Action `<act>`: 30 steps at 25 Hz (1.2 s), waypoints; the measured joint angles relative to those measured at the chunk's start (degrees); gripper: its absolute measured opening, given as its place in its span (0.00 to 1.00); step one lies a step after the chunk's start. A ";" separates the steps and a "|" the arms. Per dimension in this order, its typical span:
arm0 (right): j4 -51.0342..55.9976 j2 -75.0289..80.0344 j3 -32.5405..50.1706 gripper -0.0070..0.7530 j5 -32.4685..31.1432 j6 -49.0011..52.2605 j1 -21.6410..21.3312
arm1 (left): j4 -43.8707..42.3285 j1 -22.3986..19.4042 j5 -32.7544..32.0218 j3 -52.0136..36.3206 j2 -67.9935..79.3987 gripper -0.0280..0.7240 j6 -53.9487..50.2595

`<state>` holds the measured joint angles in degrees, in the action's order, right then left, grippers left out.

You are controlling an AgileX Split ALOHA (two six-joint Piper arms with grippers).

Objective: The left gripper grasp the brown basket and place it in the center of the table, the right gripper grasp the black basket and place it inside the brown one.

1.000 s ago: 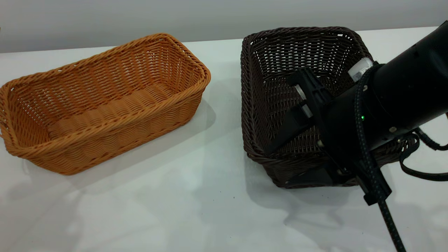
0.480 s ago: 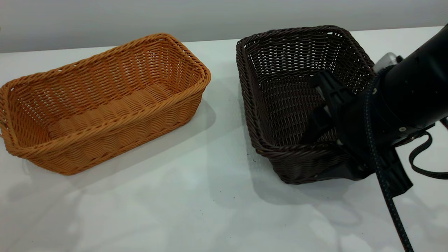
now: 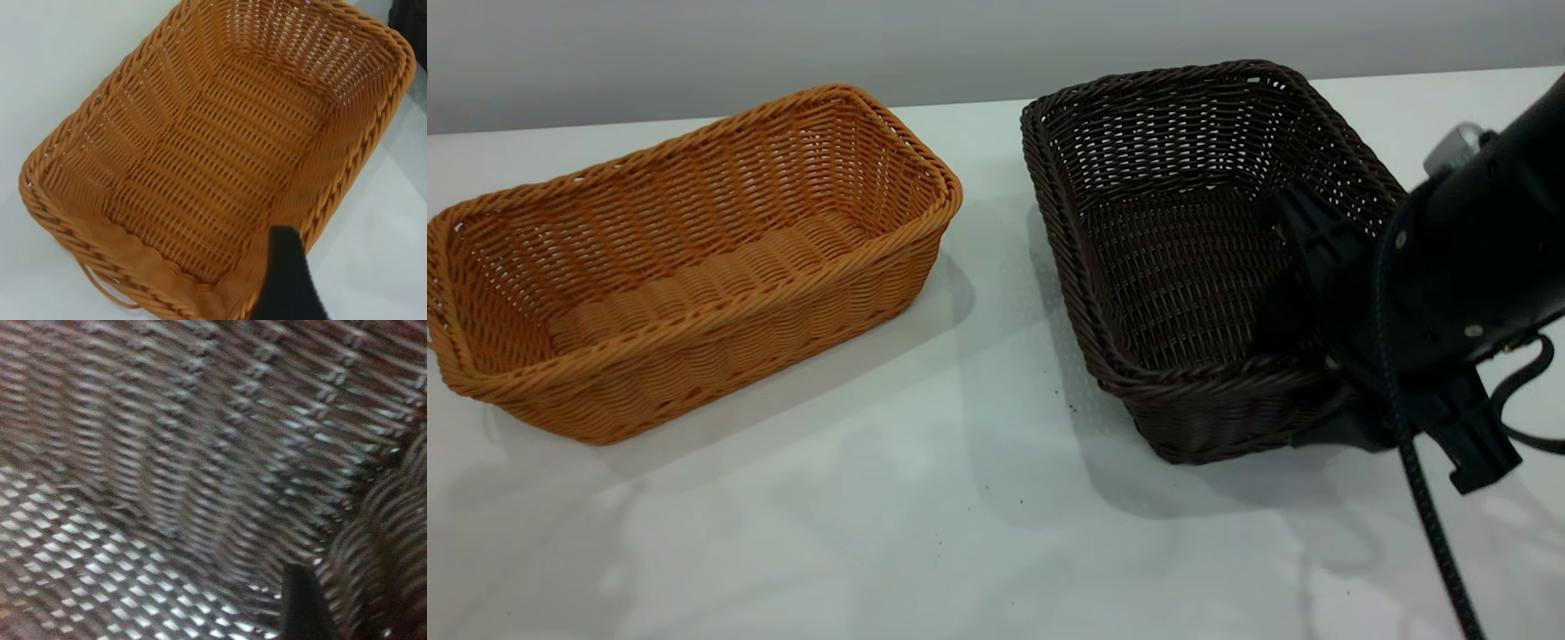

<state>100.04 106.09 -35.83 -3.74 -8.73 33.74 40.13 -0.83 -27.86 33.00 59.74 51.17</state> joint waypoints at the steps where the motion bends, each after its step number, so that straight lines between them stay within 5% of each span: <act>1: 0.00 0.79 -0.05 0.49 -0.50 0.00 0.00 | 0.00 0.00 0.00 0.00 0.00 0.62 0.00; 9: -0.04 3.36 -0.12 0.48 -0.78 -0.03 0.00 | 0.00 0.00 -1.79 0.00 0.00 0.62 0.00; 14: 0.15 3.36 -0.12 0.39 0.56 0.18 0.00 | 0.00 0.00 -1.80 0.00 0.00 0.62 0.00; 30: -0.12 1.15 -0.56 0.38 5.08 -4.30 -0.50 | -0.06 0.00 -4.25 -0.05 3.87 0.61 1.41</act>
<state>99.92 107.24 -36.39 1.34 -13.03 33.24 40.06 -0.83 -32.12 32.95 63.61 52.58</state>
